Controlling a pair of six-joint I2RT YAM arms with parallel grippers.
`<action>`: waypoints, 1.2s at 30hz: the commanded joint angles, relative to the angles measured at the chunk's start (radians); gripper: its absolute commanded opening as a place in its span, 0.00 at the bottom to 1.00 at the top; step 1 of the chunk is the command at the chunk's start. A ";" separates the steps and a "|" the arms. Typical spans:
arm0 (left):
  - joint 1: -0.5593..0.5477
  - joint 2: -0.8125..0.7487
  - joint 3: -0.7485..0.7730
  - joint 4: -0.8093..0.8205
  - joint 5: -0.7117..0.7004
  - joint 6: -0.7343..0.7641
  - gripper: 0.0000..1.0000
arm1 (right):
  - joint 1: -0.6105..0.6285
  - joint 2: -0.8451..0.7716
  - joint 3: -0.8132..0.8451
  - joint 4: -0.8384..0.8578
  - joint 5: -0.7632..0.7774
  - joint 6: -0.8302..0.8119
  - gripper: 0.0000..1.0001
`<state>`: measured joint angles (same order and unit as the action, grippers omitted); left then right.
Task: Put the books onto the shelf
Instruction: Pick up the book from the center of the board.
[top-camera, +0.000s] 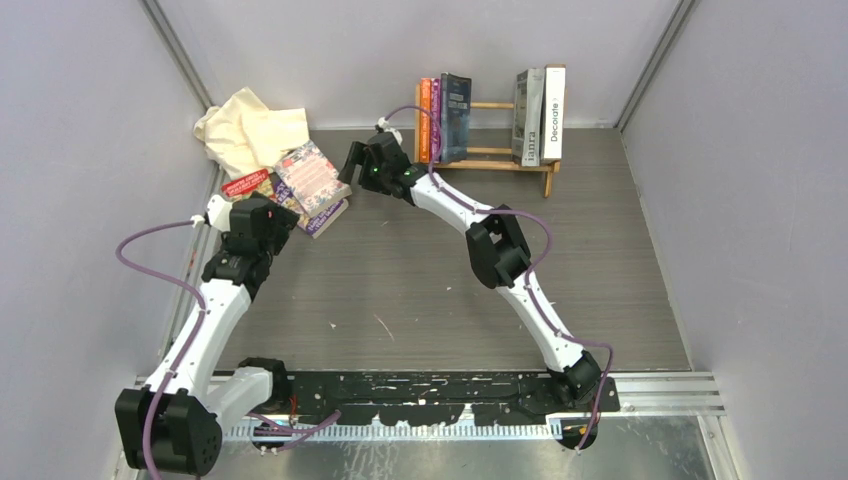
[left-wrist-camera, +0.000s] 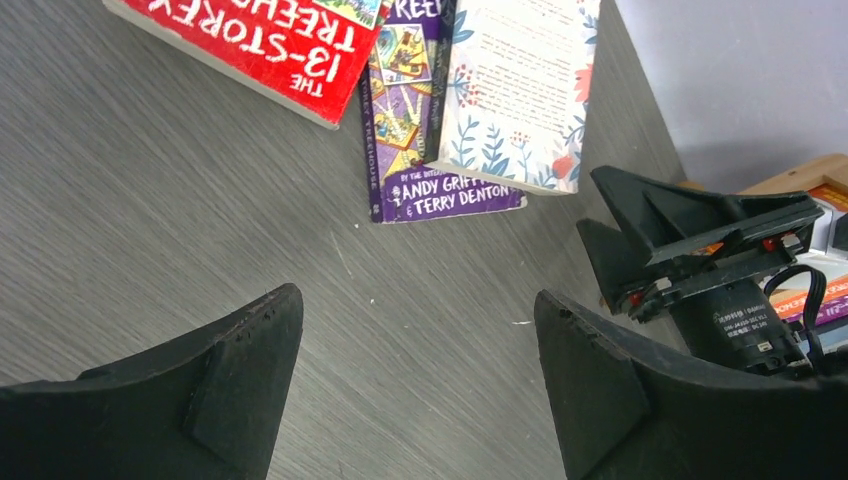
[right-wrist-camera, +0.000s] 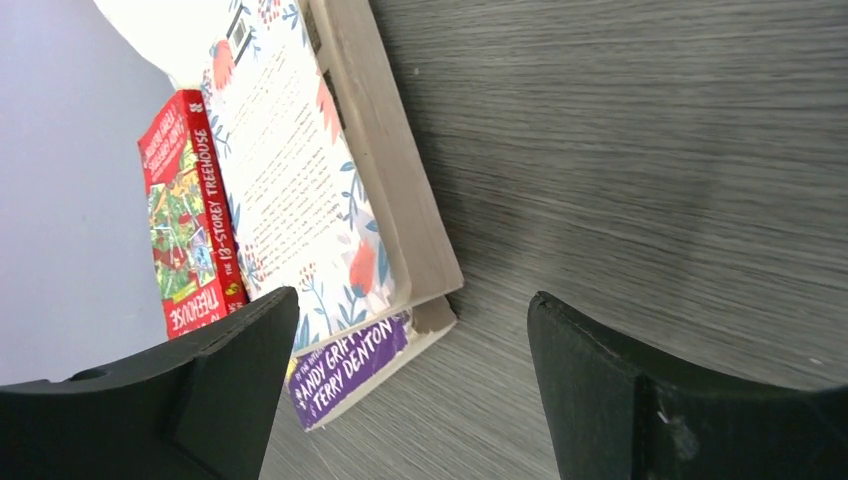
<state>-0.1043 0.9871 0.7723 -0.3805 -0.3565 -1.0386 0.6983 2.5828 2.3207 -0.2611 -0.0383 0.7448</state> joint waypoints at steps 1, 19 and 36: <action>0.026 -0.023 -0.025 0.068 0.053 -0.007 0.85 | 0.020 0.033 0.091 0.091 -0.044 0.052 0.89; 0.059 -0.036 -0.023 0.112 0.073 -0.041 0.84 | 0.020 0.149 0.184 0.120 -0.065 0.120 0.89; 0.069 -0.047 -0.059 0.130 0.065 -0.048 0.84 | 0.028 0.213 0.207 0.217 -0.098 0.231 0.89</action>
<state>-0.0433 0.9627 0.7204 -0.3046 -0.2909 -1.0756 0.7181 2.7880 2.4947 -0.1207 -0.1184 0.9287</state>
